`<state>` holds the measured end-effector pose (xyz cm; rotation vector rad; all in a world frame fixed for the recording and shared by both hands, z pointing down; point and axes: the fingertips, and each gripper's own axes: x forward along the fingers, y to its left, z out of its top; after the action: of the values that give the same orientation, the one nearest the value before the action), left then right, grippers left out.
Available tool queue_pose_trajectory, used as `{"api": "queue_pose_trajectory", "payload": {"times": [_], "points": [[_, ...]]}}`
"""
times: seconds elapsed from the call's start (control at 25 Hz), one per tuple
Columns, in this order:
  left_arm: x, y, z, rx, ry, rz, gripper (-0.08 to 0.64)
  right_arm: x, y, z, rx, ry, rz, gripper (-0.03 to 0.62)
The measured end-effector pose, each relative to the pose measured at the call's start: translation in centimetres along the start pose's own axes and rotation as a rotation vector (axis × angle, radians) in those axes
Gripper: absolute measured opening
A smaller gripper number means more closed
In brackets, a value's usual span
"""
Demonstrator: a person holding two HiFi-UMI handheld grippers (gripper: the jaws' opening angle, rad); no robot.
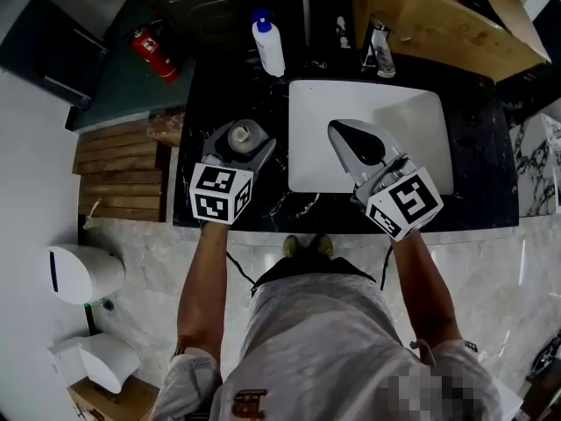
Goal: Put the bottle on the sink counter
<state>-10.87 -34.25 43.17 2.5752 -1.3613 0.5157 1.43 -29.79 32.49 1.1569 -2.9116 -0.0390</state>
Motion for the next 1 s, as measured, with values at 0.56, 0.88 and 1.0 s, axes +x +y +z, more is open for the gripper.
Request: {"api": "queue_pose_trajectory", "payload": {"times": [0.56,0.88,1.0], "points": [[2.2,0.7,-3.8,-0.017,0.146,-0.042,0.328,0.4,0.1,-0.8,-0.004,0.022,-0.020,0.000],[2.4,0.9,-4.7,-0.014,0.175,-0.050,0.328,0.6,-0.1,-0.7,-0.005,0.020,-0.024,0.000],[2.4,1.0,-4.7,-0.007,0.179,-0.056,0.328,0.7,-0.2,-0.9,-0.001,0.024,-0.024,0.000]]}}
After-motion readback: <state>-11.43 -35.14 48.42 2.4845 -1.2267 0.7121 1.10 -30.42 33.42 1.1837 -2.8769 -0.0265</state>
